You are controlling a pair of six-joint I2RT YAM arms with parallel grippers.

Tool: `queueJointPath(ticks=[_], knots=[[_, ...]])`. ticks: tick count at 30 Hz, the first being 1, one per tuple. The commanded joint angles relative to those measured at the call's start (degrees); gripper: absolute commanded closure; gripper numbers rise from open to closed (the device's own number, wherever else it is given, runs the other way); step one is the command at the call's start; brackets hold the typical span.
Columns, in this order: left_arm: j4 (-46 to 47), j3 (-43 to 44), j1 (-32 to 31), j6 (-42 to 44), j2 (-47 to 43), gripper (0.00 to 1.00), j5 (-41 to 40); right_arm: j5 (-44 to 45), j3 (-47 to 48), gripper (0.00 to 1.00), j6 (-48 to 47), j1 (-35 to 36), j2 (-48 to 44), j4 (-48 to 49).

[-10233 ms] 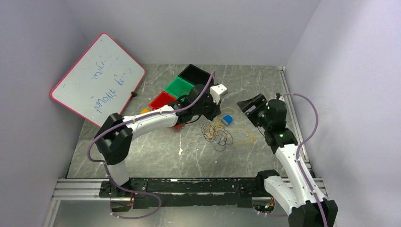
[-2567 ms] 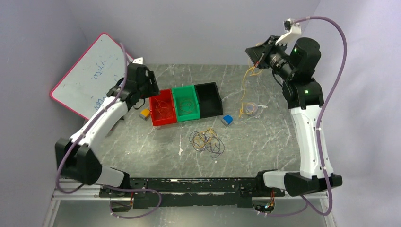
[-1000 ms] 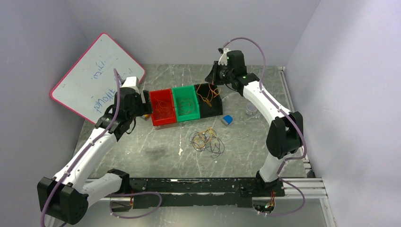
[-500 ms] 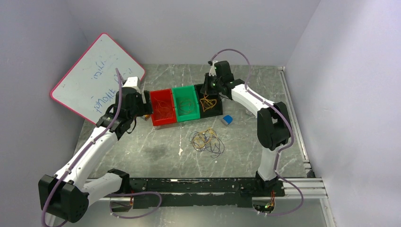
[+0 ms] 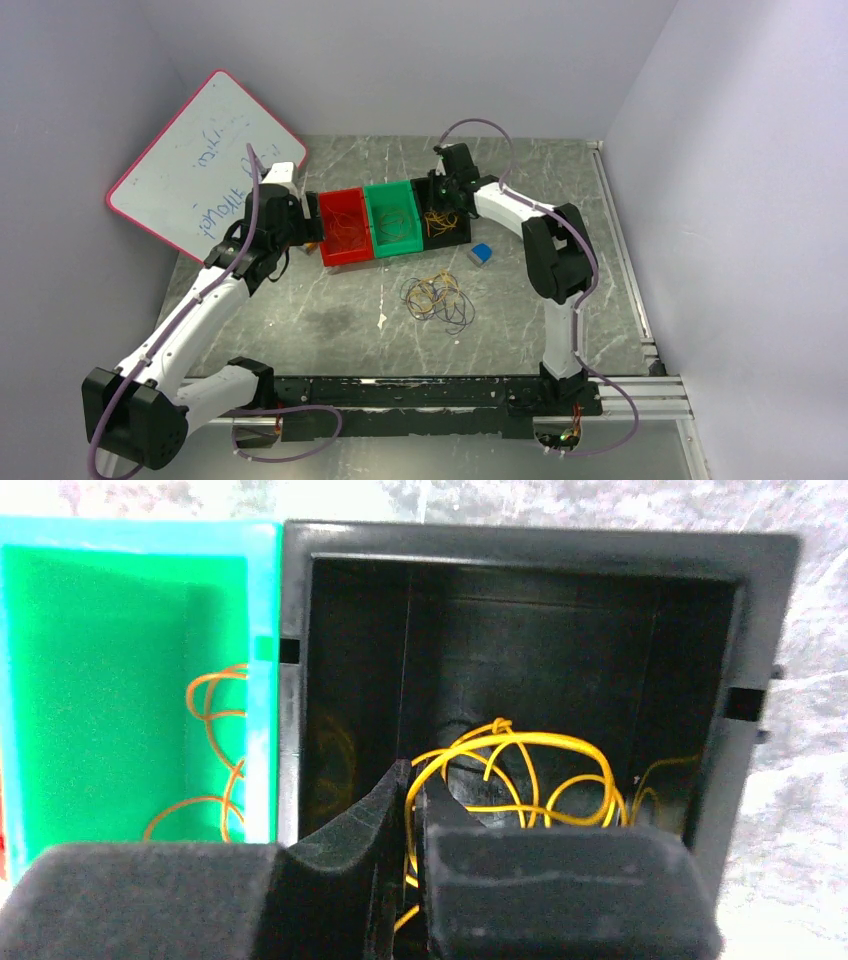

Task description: Untangle the cables

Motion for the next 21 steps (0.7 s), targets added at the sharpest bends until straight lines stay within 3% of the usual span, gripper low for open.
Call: queueJointPath(ticks=[1,7,15,21], knots=[[2.1,-0.37,0.39,0.93,0.56,0.16,1.87,3.16,2.06,0.88,-2.01,1.13,0.6,-0.8],[2.69,-0.55,0.37,1.3,0.45,0.13,2.86,4.84,1.61,0.7,-2.25,1.37,-3.2,-1.1],[4.36,-1.09,0.37,2.66,0.53,0.01,7.56,7.41,-0.58,0.59,-1.85,1.34,-9.04,-2.27],[4.89,-0.75,0.37,3.5,1.1,0.0,11.57,7.07,-4.72,0.54,-0.26,1.38,-16.72,-2.05]])
